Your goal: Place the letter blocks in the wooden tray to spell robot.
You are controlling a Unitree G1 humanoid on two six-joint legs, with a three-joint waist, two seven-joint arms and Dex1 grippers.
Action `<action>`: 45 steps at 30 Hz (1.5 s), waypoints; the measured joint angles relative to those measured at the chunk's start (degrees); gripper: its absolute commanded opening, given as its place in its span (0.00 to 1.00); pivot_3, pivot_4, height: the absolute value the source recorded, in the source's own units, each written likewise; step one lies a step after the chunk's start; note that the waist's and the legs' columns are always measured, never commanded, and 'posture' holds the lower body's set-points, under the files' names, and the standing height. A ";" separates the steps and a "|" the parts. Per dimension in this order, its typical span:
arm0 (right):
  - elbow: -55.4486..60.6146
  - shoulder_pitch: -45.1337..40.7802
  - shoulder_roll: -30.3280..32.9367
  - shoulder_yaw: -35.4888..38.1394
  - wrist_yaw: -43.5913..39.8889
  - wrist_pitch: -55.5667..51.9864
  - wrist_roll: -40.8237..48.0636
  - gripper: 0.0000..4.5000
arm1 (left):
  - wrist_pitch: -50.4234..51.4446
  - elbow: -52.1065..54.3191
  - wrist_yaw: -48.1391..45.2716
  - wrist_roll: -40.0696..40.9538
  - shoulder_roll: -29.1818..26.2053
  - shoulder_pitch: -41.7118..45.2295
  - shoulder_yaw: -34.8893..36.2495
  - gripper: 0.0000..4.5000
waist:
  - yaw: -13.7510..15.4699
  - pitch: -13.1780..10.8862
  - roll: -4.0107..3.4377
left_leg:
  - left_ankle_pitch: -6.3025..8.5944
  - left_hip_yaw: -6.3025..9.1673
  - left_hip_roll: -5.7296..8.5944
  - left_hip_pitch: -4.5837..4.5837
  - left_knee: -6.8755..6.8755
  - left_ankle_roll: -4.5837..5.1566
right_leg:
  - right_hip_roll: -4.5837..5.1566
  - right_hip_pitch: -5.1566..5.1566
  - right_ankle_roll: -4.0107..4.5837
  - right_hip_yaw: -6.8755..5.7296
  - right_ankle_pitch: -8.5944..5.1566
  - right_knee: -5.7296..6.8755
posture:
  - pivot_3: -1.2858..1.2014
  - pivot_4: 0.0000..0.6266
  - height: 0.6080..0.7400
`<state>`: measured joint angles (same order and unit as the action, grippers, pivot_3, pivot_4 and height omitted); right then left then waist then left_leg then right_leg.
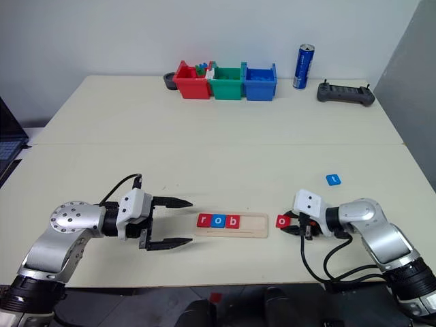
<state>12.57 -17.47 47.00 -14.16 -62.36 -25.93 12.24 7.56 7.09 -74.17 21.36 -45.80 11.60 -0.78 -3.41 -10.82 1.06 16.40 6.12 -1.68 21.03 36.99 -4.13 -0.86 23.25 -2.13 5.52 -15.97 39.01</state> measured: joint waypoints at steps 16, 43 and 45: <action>7.18 -12.39 -8.75 -10.76 6.40 -16.10 -3.10 0.32 | 1.84 2.26 1.11 0.06 -0.89 -0.61 0.29 1.00 | 0.20 0.00 0.00 | 0.00 0.04 0.03 0.04 0.00 -0.01 | 0.05 0.02 0.01 -0.06 0.01 -0.02 | 0.52 0.24 1.00; 5.48 -12.67 -9.78 -13.99 5.33 -15.93 -4.88 0.86 | -1.46 0.62 2.12 0.01 -0.56 -2.90 0.37 1.00 | 0.13 0.00 0.00 | 0.00 0.07 0.01 0.03 0.00 -0.01 | 0.04 0.02 0.01 -0.09 0.01 0.01 | 0.52 0.24 1.00; 4.80 -12.90 -10.17 -13.99 5.77 -15.91 -5.38 0.99 | -1.17 1.57 2.31 0.04 -0.56 -2.89 0.36 1.00 | 0.12 0.00 0.00 | 0.00 0.07 0.02 0.03 0.00 -0.01 | 0.04 0.02 0.02 -0.09 0.01 0.01 | 0.52 0.24 1.00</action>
<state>17.38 -30.37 36.83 -28.14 -56.59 -41.84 6.86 6.39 8.66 -71.86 21.39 -46.36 8.71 -0.42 -3.29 -10.82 1.06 16.40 6.19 -1.66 21.06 36.99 -4.13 -0.83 23.28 -2.12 5.43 -15.96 39.02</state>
